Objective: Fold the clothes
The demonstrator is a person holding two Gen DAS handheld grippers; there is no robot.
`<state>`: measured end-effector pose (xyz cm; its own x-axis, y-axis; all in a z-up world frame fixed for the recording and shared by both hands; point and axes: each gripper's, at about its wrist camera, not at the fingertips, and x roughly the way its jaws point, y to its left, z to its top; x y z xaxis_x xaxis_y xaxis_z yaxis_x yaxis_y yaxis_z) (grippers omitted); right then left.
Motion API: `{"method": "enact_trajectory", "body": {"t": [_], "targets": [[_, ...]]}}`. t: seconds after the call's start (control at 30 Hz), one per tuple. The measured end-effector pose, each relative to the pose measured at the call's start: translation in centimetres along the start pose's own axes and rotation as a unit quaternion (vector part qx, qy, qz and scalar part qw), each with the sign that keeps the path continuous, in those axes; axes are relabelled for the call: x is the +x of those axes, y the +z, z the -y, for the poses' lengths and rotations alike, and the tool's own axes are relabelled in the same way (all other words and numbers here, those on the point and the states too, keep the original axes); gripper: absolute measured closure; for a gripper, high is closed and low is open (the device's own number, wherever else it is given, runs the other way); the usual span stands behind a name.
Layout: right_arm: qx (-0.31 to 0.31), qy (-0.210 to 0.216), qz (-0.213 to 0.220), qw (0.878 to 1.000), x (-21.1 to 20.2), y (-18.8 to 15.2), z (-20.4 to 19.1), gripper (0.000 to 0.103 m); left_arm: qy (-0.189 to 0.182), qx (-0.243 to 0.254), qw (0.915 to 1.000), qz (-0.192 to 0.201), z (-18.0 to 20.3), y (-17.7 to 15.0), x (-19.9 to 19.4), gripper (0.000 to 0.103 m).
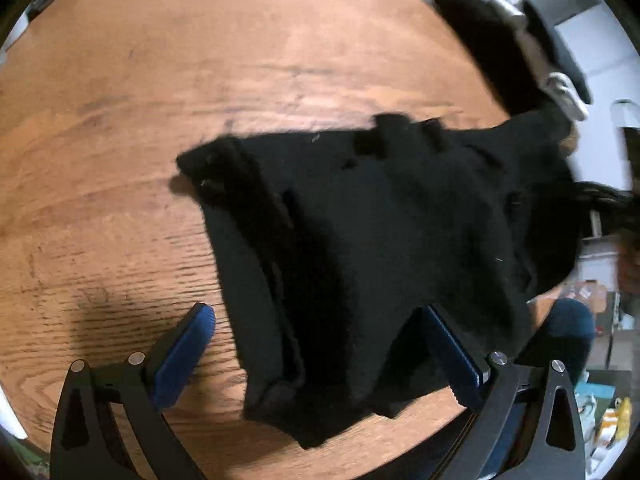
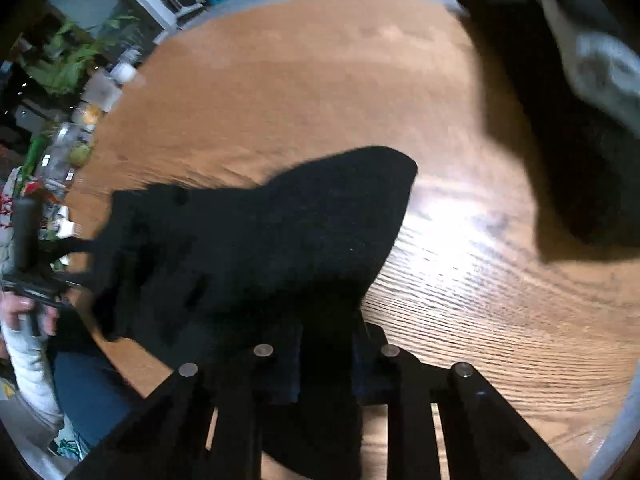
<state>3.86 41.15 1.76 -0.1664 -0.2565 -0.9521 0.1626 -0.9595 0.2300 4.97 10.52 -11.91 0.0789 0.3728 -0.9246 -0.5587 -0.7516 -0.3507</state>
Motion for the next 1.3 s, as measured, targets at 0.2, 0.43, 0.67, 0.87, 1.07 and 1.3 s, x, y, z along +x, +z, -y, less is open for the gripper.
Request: {"method": "enact_trajectory", "body": {"t": [0.2,0.43,0.67,0.87,1.07,1.3], "targets": [[-0.018,-0.021,0.010,1.000,-4.0,2.1,-8.5,0.083,0.006,-0.012,0.9998,0.014,0.1,0.0,0.1,0.000],[-0.106,-0.003,0.000,0.994,-2.3,4.8,-21.9,0.083,-0.016,-0.030,0.9990,0.029,0.1,-0.3,-0.2,0.000],[-0.130,-0.005,-0.044,0.991,4.0,6.5,-28.2,0.083,-0.064,-0.045,0.9969,-0.005,-2.4,-2.1,-1.4,0.000],[-0.139,-0.016,-0.057,0.988,6.1,6.2,-30.1,0.081,0.030,-0.081,0.9961,0.019,-7.2,-4.5,-3.8,0.000],[-0.139,0.055,-0.092,0.984,10.2,5.0,-30.7,0.043,-0.022,-0.157,0.9830,0.093,-10.0,-4.8,-6.5,0.000],[-0.089,0.232,-0.025,0.968,4.0,4.7,-27.8,0.040,-0.102,-0.179,0.9720,0.112,-8.5,-4.1,-6.3,0.000]]}}
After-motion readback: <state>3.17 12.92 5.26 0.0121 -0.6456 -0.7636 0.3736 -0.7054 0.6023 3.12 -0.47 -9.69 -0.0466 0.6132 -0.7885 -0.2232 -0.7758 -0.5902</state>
